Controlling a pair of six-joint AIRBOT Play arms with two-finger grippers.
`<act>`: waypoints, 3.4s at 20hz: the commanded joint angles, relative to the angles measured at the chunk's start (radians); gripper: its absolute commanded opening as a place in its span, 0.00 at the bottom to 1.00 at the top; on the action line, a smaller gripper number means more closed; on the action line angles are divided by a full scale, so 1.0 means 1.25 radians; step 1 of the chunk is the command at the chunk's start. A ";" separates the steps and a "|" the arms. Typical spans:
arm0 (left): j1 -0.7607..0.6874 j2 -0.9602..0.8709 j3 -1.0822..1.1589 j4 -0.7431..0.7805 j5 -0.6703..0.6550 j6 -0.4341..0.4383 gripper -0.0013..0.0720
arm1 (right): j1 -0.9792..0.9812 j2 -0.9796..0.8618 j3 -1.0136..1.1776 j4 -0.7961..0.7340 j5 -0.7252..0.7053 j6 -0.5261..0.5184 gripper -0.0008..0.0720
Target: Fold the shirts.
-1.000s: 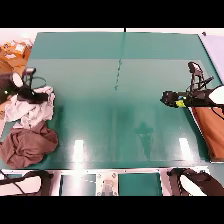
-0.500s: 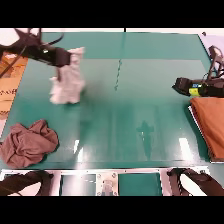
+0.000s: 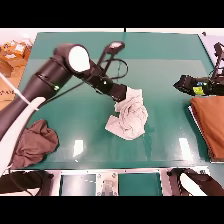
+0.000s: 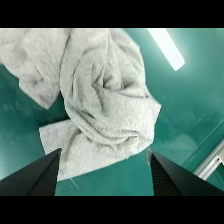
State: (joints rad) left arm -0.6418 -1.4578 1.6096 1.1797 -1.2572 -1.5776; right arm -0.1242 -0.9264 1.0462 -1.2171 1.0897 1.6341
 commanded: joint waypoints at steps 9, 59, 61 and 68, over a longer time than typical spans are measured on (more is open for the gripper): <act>0.138 -0.014 -0.284 -0.150 -0.044 0.037 0.86 | -0.077 -0.156 -0.111 0.168 0.001 -0.130 0.47; 0.410 0.129 0.123 -0.135 0.437 0.120 0.05 | -0.119 0.076 0.077 0.396 0.001 -0.266 0.02; 0.403 0.019 0.123 -0.333 0.397 0.255 0.05 | -0.120 0.076 -0.061 0.395 -0.054 -0.266 0.02; 0.274 -0.246 0.123 -0.383 0.233 0.354 0.05 | -0.124 -0.037 -0.310 0.389 -0.184 -0.261 0.02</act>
State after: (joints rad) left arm -0.2451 -1.6497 1.7618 0.7376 -0.8852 -1.1854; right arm -0.2783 -0.9081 0.7456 -0.7296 0.9077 1.3064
